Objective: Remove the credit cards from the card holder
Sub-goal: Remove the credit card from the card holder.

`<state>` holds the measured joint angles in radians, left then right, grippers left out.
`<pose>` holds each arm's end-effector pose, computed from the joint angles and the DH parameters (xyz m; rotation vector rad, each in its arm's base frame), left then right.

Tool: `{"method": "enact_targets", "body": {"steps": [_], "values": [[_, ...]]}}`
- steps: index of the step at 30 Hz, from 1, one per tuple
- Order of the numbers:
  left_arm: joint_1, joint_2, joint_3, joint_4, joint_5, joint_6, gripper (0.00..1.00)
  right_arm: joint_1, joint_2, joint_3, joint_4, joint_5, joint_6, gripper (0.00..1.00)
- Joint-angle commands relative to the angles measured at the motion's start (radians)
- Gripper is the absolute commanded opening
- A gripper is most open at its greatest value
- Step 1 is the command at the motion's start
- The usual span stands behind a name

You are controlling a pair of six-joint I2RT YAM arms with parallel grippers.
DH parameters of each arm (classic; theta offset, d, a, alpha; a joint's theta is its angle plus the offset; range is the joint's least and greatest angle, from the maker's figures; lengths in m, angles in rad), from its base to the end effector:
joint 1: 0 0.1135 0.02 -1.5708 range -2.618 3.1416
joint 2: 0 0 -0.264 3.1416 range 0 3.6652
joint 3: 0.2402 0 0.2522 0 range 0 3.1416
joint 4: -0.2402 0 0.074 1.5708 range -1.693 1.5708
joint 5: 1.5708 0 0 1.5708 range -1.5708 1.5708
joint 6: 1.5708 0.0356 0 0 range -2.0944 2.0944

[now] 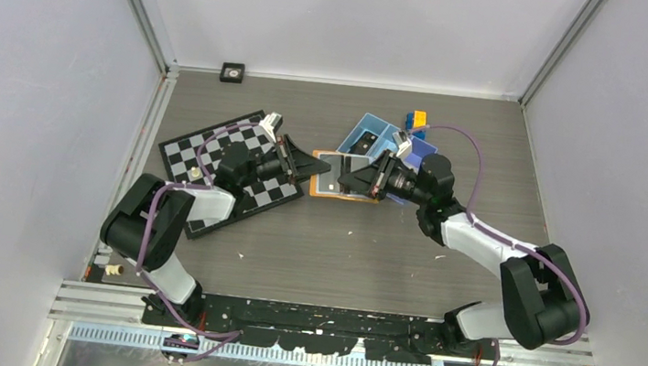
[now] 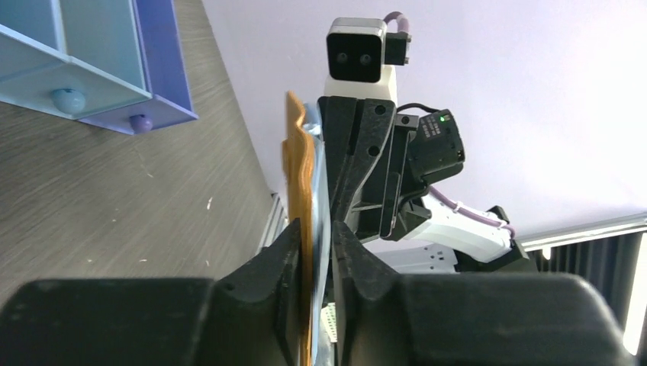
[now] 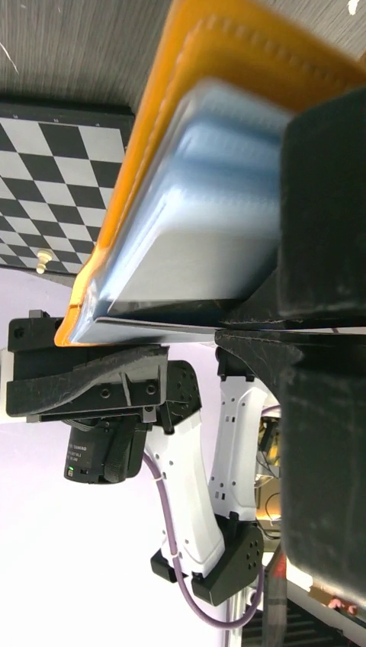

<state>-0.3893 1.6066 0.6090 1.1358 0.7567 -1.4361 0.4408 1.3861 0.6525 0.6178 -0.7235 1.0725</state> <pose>0.2790 -0.1409 0.2178 -0.1745 1.8305 -1.9269 0.2555 0.1466 0.2419 -0.0181 1.9855 1.6679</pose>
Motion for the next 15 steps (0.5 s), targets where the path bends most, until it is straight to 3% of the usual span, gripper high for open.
{"method": "enact_targets", "body": {"steps": [1, 7, 15], "values": [[-0.013, -0.005, 0.004, 0.112, 0.038, -0.02, 0.26, 0.003, -0.008, -0.007, 0.131, -0.021, 0.049, 0.01], [0.002, -0.009, -0.013, 0.134, 0.027, -0.029, 0.28, -0.052, -0.008, -0.034, 0.128, 0.003, 0.078, 0.0], [0.02, -0.008, -0.027, 0.156, 0.023, -0.039, 0.01, -0.093, 0.014, -0.053, 0.169, 0.002, 0.122, 0.01]]}}
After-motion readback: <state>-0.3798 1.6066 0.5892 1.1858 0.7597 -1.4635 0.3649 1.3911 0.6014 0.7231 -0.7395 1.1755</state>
